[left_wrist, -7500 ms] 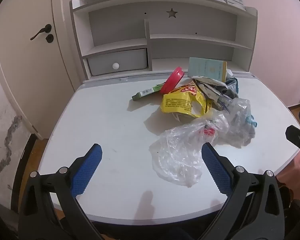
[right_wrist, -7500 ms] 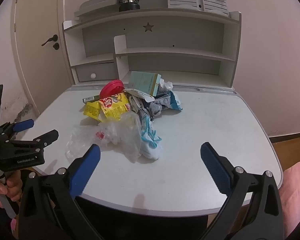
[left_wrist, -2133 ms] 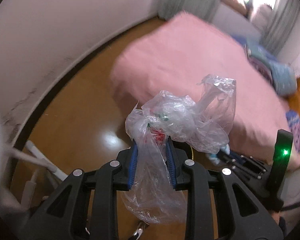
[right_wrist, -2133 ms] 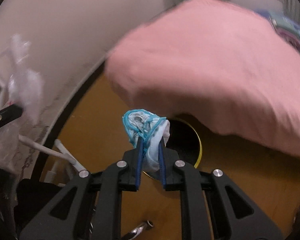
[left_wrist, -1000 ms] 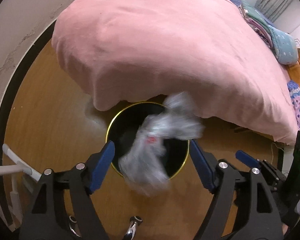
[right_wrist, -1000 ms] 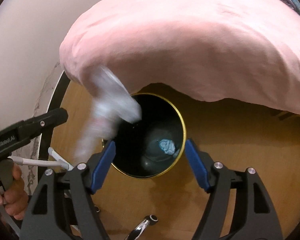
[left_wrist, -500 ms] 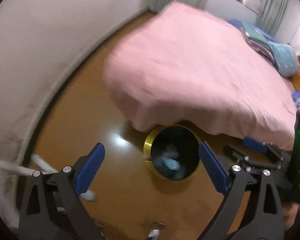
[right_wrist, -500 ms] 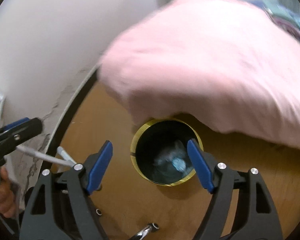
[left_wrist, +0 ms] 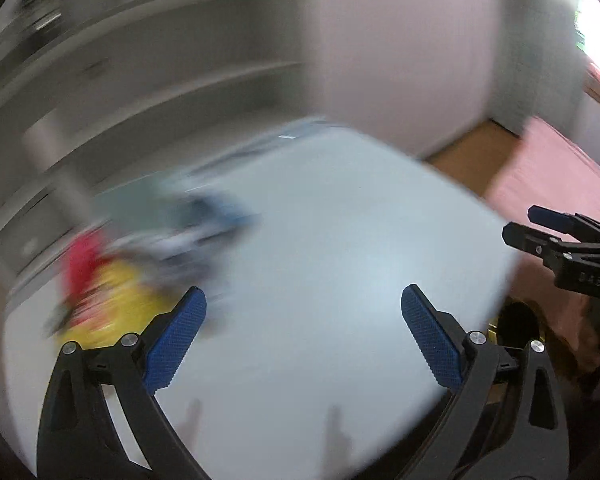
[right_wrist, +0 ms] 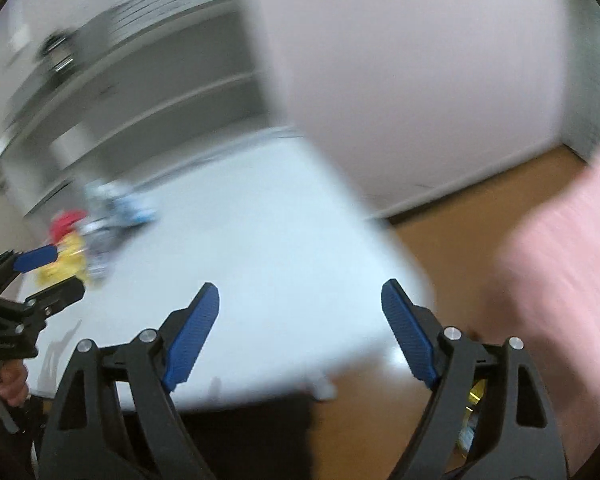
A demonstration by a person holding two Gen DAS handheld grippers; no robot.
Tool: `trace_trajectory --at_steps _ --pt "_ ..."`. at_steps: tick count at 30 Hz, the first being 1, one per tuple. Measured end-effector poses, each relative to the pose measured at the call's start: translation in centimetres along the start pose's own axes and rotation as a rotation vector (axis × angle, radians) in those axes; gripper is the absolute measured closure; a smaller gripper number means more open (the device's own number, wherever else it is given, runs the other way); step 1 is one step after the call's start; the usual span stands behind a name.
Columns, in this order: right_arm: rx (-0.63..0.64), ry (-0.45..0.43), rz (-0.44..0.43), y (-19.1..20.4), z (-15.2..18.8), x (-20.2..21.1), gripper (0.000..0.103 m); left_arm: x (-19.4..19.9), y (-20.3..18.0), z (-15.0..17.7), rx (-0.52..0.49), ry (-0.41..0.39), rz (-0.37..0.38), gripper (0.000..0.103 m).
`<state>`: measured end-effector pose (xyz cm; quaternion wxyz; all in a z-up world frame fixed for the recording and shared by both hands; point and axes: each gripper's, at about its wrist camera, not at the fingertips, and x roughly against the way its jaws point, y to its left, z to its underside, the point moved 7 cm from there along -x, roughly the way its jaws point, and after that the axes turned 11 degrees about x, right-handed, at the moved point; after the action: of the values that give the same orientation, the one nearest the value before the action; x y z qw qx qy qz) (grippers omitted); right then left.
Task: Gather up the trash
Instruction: 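Move both tools back over the trash pile on the desk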
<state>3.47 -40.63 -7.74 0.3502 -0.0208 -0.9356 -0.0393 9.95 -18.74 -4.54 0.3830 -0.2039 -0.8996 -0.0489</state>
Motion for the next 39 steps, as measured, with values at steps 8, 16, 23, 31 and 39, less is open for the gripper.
trace_trajectory --at_steps 8,16,23,31,39 --pt "0.222 0.022 -0.224 18.9 -4.9 -6.3 0.023 4.4 19.7 2.8 0.282 -0.021 -0.177 0.008" --pt "0.242 0.054 -0.270 24.3 -5.6 -8.4 0.023 4.7 25.6 3.8 0.354 -0.025 -0.182 0.008" --pt "0.261 0.073 -0.265 22.7 -4.8 -8.6 0.023 -1.9 26.5 1.2 0.225 0.020 -0.252 0.008" --pt "0.305 0.098 -0.270 22.7 -3.9 -8.6 0.023 -6.0 26.6 -0.7 0.138 0.056 -0.257 0.022" --pt "0.337 0.100 -0.341 26.3 -5.7 -8.0 0.023 -5.6 26.3 0.0 0.156 0.088 -0.215 0.103"
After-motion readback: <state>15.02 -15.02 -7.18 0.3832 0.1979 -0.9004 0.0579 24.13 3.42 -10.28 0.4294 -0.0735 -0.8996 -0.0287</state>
